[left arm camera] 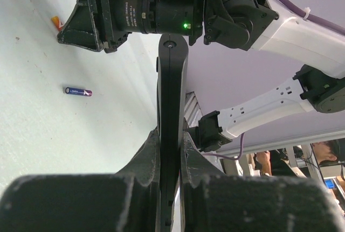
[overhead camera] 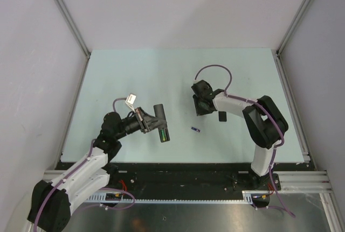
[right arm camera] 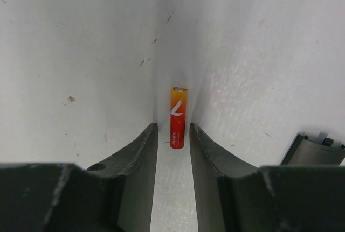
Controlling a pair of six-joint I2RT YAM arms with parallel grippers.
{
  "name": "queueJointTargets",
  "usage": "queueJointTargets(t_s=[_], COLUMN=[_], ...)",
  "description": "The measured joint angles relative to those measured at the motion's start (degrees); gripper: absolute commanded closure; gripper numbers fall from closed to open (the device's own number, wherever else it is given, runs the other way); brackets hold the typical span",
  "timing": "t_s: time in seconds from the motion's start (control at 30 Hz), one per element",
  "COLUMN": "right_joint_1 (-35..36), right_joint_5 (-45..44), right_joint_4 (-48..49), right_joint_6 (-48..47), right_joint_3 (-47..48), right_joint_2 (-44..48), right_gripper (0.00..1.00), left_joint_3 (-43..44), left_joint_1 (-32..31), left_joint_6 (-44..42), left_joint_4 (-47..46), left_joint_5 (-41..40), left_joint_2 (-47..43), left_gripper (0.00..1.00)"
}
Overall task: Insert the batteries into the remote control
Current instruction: Pick up the battery from the center of the board.
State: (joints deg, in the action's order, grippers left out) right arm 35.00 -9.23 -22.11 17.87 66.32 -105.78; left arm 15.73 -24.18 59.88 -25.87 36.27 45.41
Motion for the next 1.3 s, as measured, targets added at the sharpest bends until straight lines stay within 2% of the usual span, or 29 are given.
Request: queueJointTargets(t_s=[0.43, 0.6, 0.73, 0.77, 0.83, 1.03, 1.17, 1.3], right_joint_1=[0.5, 0.9, 1.0, 1.0, 1.0, 1.5, 3.1, 10.4], right_joint_5=[-0.9, -1.2, -1.3, -1.3, -1.6, -2.5, -3.1, -4.2], right_joint_4=[-1.8, -2.1, -2.2, -2.3, -2.4, -4.1, -8.3, -11.2], right_joint_6=[-0.1, -0.1, 0.0, 0.0, 0.0, 0.5, 0.7, 1.4], right_joint_3=[1.0, 1.0, 1.1, 1.2, 1.2, 1.2, 0.7, 0.7], right_joint_2=[-0.5, -0.5, -0.6, -0.6, -0.6, 0.3, 7.7, 21.4], right_gripper=[0.69, 0.74, 0.84, 0.92, 1.00, 1.00, 1.00, 1.00], left_joint_3=[0.0, 0.0, 0.0, 0.0, 0.0, 0.0, 0.4, 2.5], left_joint_1=[0.0, 0.0, 0.0, 0.0, 0.0, 0.0, 0.0, 0.0], left_joint_6=[0.0, 0.0, 0.0, 0.0, 0.0, 0.0, 0.2, 0.3], left_joint_4=[0.0, 0.0, 0.0, 0.0, 0.0, 0.0, 0.3, 0.5], left_joint_5=[0.1, 0.2, 0.2, 0.2, 0.2, -0.1, -1.2, -3.5], left_joint_2=[-0.1, -0.1, -0.1, -0.2, -0.3, -0.2, 0.8, 2.3], left_gripper=[1.00, 1.00, 1.00, 1.00, 1.00, 1.00, 1.00, 1.00])
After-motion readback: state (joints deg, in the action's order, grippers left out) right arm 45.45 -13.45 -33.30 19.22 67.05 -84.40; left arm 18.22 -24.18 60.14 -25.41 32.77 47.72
